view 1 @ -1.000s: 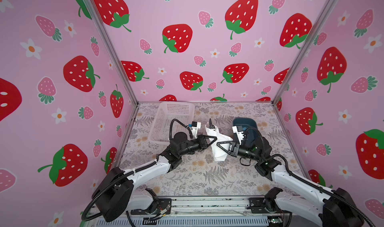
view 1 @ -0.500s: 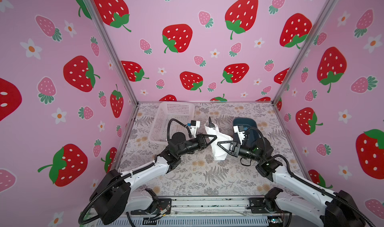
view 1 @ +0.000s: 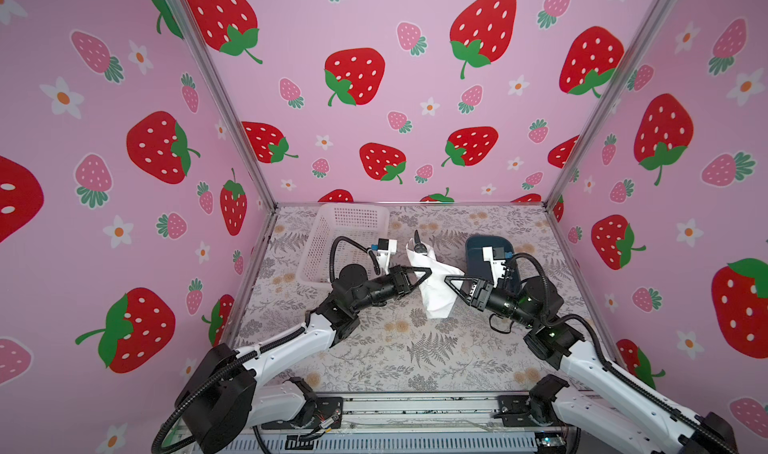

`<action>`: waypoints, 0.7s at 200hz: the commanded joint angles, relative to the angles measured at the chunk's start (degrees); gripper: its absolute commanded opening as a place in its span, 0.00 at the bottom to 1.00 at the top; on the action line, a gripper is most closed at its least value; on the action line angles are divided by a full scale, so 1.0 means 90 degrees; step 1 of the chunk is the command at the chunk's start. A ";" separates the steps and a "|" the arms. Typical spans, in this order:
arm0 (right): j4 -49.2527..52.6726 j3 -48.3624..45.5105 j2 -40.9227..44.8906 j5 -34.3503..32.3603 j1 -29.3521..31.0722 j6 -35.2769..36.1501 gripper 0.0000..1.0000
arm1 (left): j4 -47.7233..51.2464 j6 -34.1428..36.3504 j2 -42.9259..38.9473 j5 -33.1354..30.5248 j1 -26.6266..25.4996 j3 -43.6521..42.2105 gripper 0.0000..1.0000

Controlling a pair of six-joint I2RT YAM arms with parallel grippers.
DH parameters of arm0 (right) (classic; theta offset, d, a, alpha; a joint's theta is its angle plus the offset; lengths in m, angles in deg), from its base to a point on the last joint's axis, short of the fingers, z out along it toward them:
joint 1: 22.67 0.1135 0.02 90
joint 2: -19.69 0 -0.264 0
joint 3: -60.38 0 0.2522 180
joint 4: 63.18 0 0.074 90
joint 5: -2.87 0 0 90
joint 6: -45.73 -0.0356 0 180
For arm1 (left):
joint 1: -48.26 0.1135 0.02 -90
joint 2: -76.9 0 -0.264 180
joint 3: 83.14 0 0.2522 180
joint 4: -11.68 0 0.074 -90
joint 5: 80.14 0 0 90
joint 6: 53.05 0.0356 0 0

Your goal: Place the utensils on the paper napkin and roll it up

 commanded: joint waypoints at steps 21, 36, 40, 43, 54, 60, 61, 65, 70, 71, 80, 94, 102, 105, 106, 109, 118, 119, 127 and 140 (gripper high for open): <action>0.1369 0.0624 0.0555 -0.1013 -0.0032 0.0398 0.49 | -0.0406 -0.0089 -0.0206 -0.0071 0.0086 0.0036 0.12; 0.1725 0.0819 0.0785 -0.1279 -0.0032 0.0534 0.50 | -0.0389 -0.0089 -0.0216 -0.0076 0.0093 0.0035 0.12; 0.1832 0.0873 0.0844 -0.1339 -0.0032 0.0565 0.50 | -0.0388 -0.0080 -0.0216 -0.0075 0.0093 0.0035 0.12; 0.1875 0.0903 0.0889 -0.1374 -0.0037 0.0589 0.50 | -0.0392 -0.0088 -0.0216 -0.0085 0.0093 0.0035 0.12; 0.1977 0.1034 0.1013 -0.1390 -0.0032 0.0702 0.49 | -0.0378 -0.0079 -0.0226 -0.0092 0.0103 0.0035 0.12; 0.1992 0.1112 0.1056 -0.1312 -0.0033 0.0784 0.46 | -0.0369 -0.0079 -0.0226 -0.0087 0.0103 0.0035 0.12; 0.1997 0.1127 0.1059 -0.1290 -0.0032 0.0805 0.46 | -0.0368 -0.0079 -0.0221 -0.0087 0.0108 0.0035 0.12; 0.1984 0.1188 0.1067 -0.1181 -0.0032 0.0864 0.45 | -0.0373 -0.0079 -0.0226 -0.0087 0.0114 0.0035 0.12; 0.1980 0.1271 0.1056 -0.1012 -0.0031 0.0926 0.43 | -0.0369 -0.0079 -0.0226 -0.0087 0.0113 0.0035 0.12; 0.1981 0.1285 0.1049 -0.0978 -0.0032 0.0935 0.43 | -0.0368 -0.0079 -0.0226 -0.0087 0.0113 0.0040 0.12; 0.1983 0.1431 0.0971 -0.0652 -0.0032 0.1032 0.40 | -0.0363 -0.0069 -0.0226 -0.0088 0.0114 0.0033 0.12; 0.1860 0.1616 0.0721 -0.0039 -0.0008 0.1123 0.35 | -0.0368 -0.0069 -0.0226 -0.0097 0.0113 0.0014 0.12; 0.1833 0.1711 0.0533 0.0294 0.0040 0.1164 0.33 | -0.0368 -0.0069 -0.0226 -0.0095 0.0113 0.0015 0.12; 0.1833 0.1754 0.0469 0.0369 0.0075 0.1193 0.33 | -0.0364 -0.0069 -0.0226 -0.0096 0.0114 0.0016 0.12; 0.1845 0.1771 0.0444 0.0400 0.0090 0.1200 0.32 | -0.0361 -0.0069 -0.0226 -0.0092 0.0118 0.0016 0.12; 0.1868 0.1813 0.0375 0.0433 0.0145 0.1235 0.32 | -0.0359 -0.0069 -0.0226 -0.0104 0.0113 0.0016 0.12; 0.2024 0.1939 0.0196 0.0375 0.0352 0.1384 0.31 | -0.0368 -0.0069 -0.0216 -0.0106 0.0113 0.0025 0.12; 0.2052 0.1956 0.0175 0.0350 0.0375 0.1403 0.30 | -0.0368 -0.0069 -0.0216 -0.0106 0.0113 0.0025 0.12; 0.2284 0.2086 0.0028 0.0100 0.0586 0.1592 0.30 | -0.0359 -0.0066 -0.0215 -0.0106 0.0114 0.0034 0.12; 0.2571 0.2237 -0.0183 -0.0361 0.0891 0.1792 0.31 | -0.0359 -0.0064 -0.0207 -0.0112 0.0113 0.0045 0.12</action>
